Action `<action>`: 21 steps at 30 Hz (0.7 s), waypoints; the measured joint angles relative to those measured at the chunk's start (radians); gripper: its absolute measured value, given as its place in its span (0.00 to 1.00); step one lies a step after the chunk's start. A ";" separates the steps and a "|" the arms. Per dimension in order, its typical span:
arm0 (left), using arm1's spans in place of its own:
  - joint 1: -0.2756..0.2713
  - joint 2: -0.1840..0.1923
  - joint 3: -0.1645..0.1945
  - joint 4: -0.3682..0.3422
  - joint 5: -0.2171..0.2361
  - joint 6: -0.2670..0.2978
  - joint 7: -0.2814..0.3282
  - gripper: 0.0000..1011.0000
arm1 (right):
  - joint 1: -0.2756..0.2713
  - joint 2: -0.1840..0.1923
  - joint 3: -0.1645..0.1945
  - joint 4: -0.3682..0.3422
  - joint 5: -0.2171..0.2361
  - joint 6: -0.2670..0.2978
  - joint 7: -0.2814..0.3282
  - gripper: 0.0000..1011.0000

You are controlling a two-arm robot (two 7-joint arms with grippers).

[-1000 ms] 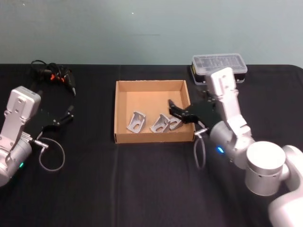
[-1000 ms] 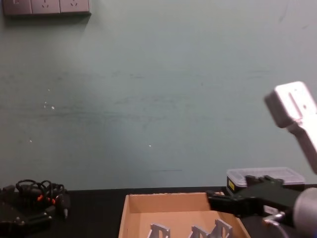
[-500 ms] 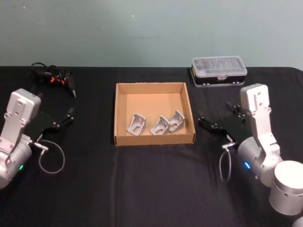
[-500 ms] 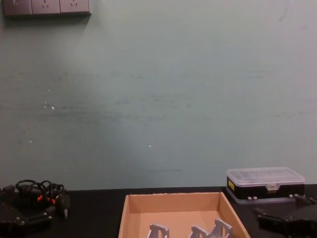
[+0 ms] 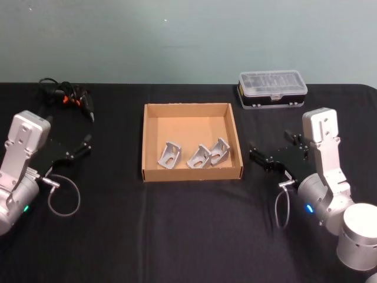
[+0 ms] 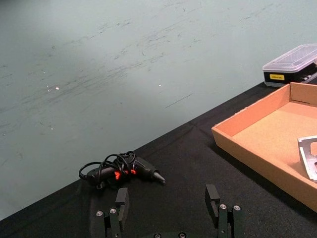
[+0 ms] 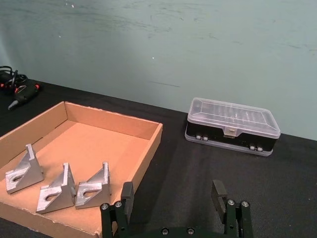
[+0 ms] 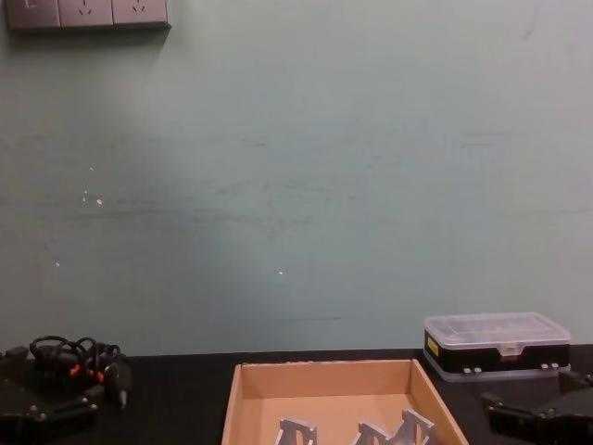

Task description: Use one hand to pick up the angle iron from the table and place it into the box.

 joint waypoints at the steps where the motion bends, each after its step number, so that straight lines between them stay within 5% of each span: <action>1: 0.000 0.000 0.000 0.000 0.000 0.000 0.000 1.00 | 0.000 0.000 0.000 0.000 0.000 0.000 0.000 0.99; 21: 0.000 0.000 0.000 0.000 0.000 0.000 0.000 1.00 | 0.003 -0.001 -0.003 -0.001 -0.002 0.003 0.001 0.99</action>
